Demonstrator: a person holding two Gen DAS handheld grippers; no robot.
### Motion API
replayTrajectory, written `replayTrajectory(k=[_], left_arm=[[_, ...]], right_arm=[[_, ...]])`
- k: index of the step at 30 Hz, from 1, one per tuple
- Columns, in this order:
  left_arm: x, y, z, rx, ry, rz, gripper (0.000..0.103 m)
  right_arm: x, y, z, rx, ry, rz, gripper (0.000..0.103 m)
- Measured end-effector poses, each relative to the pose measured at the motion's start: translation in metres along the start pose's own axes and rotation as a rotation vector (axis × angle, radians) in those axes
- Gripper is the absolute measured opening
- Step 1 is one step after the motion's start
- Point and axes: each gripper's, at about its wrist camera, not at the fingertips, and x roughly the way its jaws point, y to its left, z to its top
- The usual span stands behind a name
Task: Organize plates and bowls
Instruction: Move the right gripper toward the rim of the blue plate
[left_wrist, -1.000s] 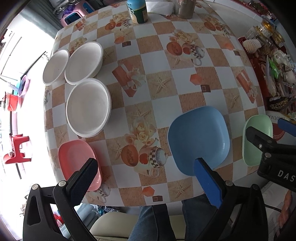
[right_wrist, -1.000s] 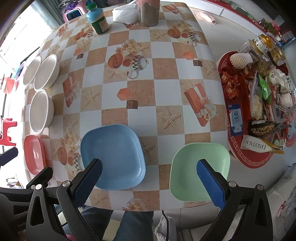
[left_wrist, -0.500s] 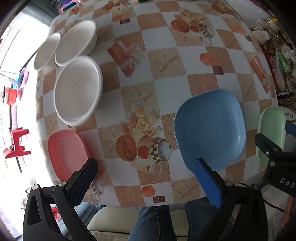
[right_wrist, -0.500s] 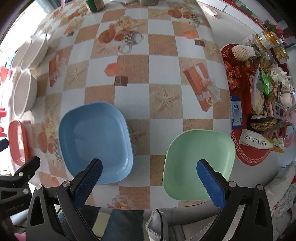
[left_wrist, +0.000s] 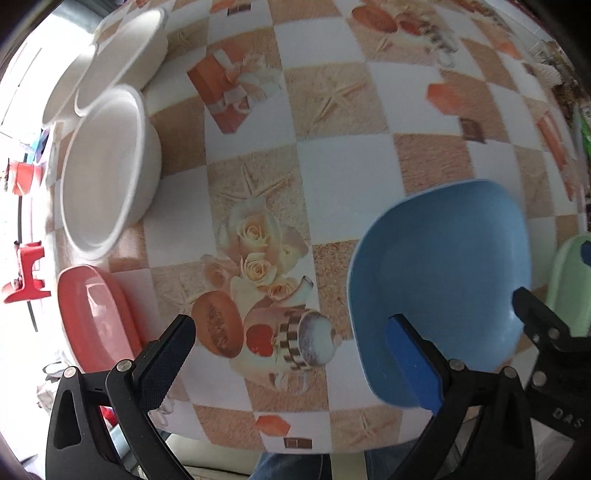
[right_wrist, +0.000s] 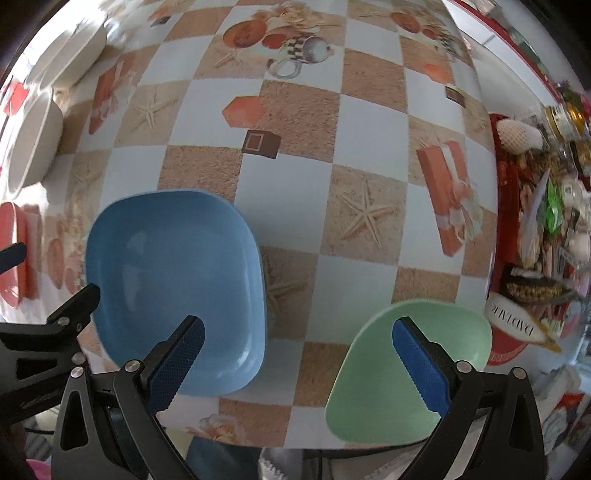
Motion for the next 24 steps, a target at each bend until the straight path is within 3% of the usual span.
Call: replayTrajectory(k=[8, 14, 24], left_arm=[[0.016, -0.006, 0.009, 0.034, 0.020, 0.026, 0.103], [0.026, 0.004, 0.010, 0.049, 0.008, 0.044, 0.103], [0.034, 0.045, 0.005, 0.049, -0.008, 0.054, 0.103]], right_arm=[[0.013, 0.018, 0.005, -0.059, 0.010, -0.029, 0.102], [0.012, 0.031, 0.008, -0.055, 0.019, -0.005, 0.102], [0.014, 0.059, 0.001, 0.007, 0.058, 0.117, 0.102]])
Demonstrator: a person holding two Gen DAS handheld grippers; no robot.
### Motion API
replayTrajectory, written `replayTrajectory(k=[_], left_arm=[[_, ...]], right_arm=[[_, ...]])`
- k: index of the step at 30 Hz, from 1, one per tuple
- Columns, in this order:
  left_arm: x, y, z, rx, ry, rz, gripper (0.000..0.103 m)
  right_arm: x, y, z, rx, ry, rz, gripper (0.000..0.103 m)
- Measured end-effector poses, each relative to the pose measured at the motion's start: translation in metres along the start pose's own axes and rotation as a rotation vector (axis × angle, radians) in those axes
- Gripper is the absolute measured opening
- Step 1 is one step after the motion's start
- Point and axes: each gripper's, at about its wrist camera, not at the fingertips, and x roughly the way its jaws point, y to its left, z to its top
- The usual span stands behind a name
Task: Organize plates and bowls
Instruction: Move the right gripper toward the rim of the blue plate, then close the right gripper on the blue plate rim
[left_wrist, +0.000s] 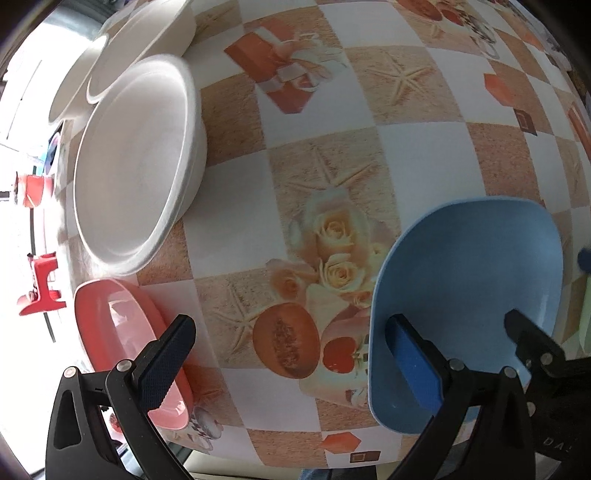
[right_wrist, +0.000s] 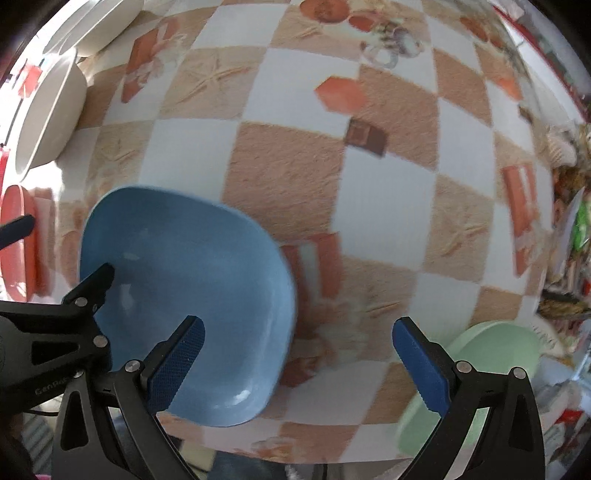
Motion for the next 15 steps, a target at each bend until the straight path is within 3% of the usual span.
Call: replayTrajectory(k=[7, 15], left_arm=[[0.007, -0.002, -0.014, 0.026, -0.037, -0.004, 0.103], [0.016, 0.003, -0.013, 0.043, -0.026, -0.061, 0.102]], right_arm=[[0.022, -0.023, -0.017, 0.151, 0.063, 0.079, 0.102], [0.021, -0.034, -0.031, 0.206, 0.047, 0.083, 0.102]])
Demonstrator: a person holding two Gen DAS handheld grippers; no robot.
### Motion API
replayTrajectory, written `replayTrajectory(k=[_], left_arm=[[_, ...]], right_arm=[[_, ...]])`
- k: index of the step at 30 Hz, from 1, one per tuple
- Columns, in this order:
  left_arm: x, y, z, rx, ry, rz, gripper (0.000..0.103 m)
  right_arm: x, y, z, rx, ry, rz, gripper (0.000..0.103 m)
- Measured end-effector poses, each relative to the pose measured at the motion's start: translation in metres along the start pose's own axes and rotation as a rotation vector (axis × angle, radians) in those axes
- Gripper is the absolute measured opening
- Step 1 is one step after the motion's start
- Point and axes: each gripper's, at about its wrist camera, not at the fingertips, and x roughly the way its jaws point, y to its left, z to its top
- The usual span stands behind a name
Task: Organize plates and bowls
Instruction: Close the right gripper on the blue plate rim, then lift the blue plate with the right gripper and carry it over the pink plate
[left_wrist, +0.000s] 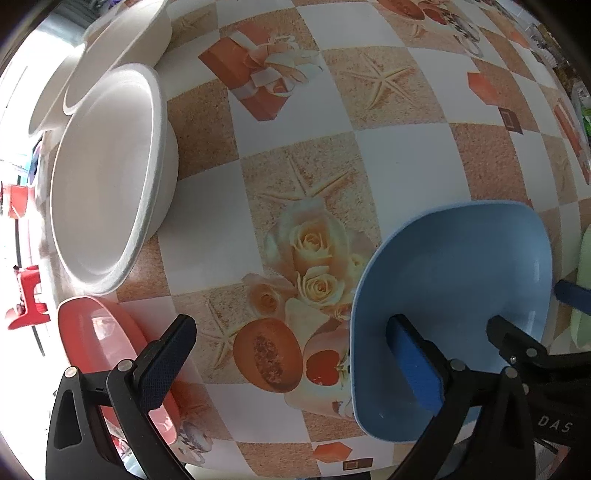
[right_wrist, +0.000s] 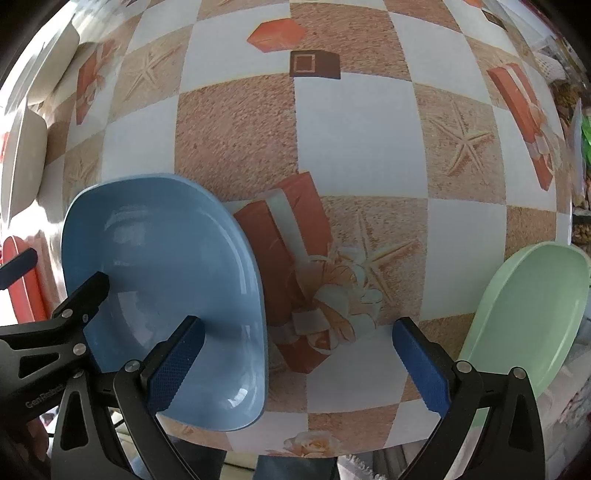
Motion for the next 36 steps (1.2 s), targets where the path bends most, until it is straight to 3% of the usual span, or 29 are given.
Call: replayTrajectory(k=[3, 5, 9, 11, 13, 17, 28, 36], left_arm=[[0.006, -0.004, -0.001, 0.003, -0.006, -0.020, 0.096], [0.002, -0.008, -0.004, 0.005, -0.003, -0.047, 0.084], [-0.002, -0.021, -0.007, 0.020, -0.007, -0.102, 0.063], [-0.003, -0.028, -0.008, 0.035, -0.007, -0.129, 0.044], [-0.008, -0.038, -0.007, 0.060, -0.006, -0.142, 0.035], [-0.005, -0.040, -0.011, 0.069, -0.006, -0.132, 0.035], [0.017, -0.003, -0.024, -0.022, 0.003, -0.101, 0.036], [0.025, -0.002, -0.025, -0.029, -0.015, -0.054, 0.036]], right_arm=[[-0.001, -0.010, -0.003, 0.011, 0.001, 0.013, 0.098], [-0.002, -0.001, -0.017, 0.002, -0.010, 0.010, 0.091], [-0.008, 0.010, -0.028, -0.026, -0.030, 0.019, 0.066], [-0.011, 0.012, -0.031, -0.040, -0.035, 0.028, 0.053], [-0.012, 0.019, -0.032, -0.050, -0.031, 0.069, 0.034], [-0.011, 0.024, -0.034, -0.054, -0.018, 0.078, 0.034], [0.006, 0.108, -0.038, -0.135, 0.015, 0.117, 0.034], [0.022, 0.161, -0.042, -0.178, 0.032, 0.133, 0.034]])
